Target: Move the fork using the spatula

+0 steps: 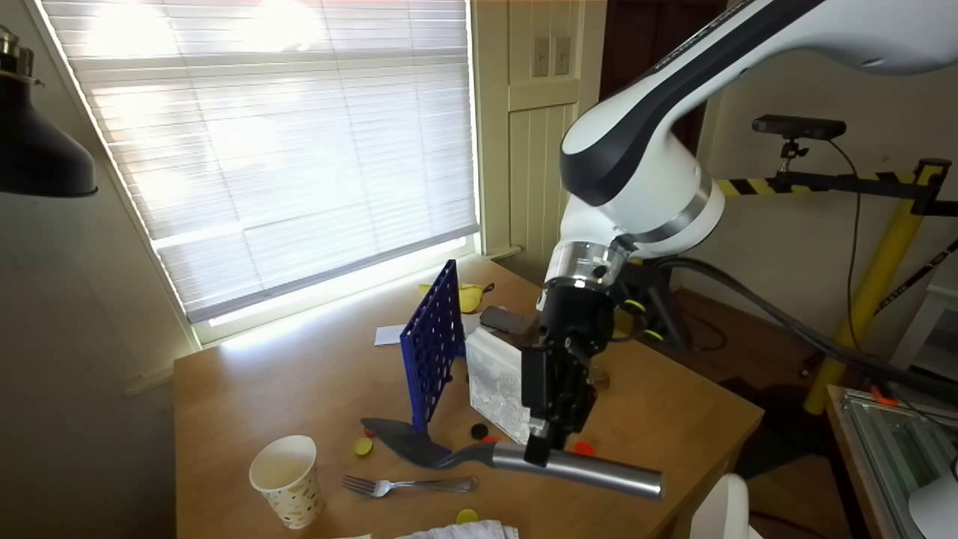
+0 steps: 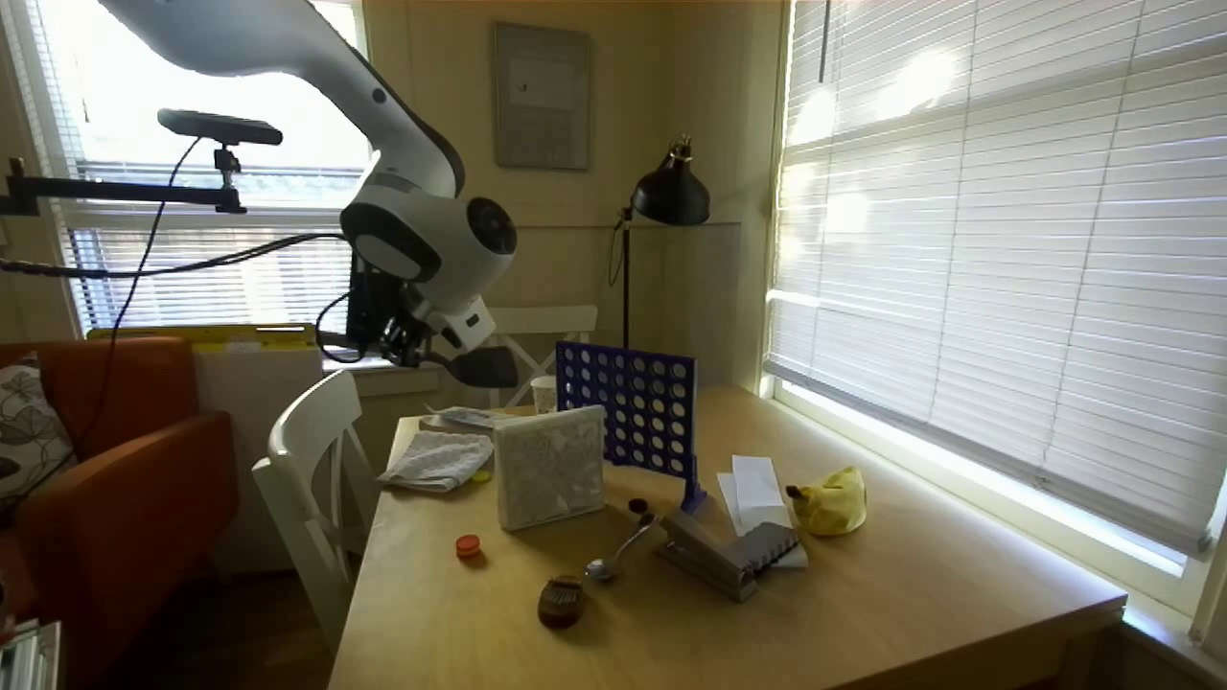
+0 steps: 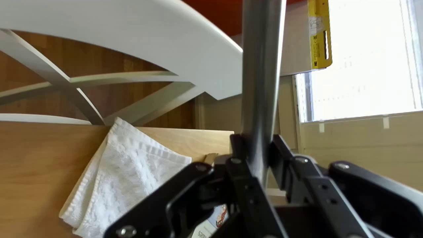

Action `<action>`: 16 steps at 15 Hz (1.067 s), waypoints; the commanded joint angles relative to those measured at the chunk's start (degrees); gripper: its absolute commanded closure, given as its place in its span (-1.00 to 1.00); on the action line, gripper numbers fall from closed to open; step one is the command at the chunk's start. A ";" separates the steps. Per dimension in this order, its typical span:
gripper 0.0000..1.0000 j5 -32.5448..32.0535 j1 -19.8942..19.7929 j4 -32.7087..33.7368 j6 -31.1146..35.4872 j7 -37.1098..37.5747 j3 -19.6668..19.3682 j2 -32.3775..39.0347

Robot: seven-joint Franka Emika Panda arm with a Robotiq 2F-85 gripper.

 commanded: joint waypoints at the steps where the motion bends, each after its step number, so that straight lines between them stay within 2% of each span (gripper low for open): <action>1: 0.88 4.18 0.24 8.49 3.61 -0.73 1.55 9.64; 7: 0.88 3.62 0.56 15.53 6.22 0.27 2.27 18.52; 16: 0.88 4.33 0.55 17.02 9.61 0.37 2.99 22.06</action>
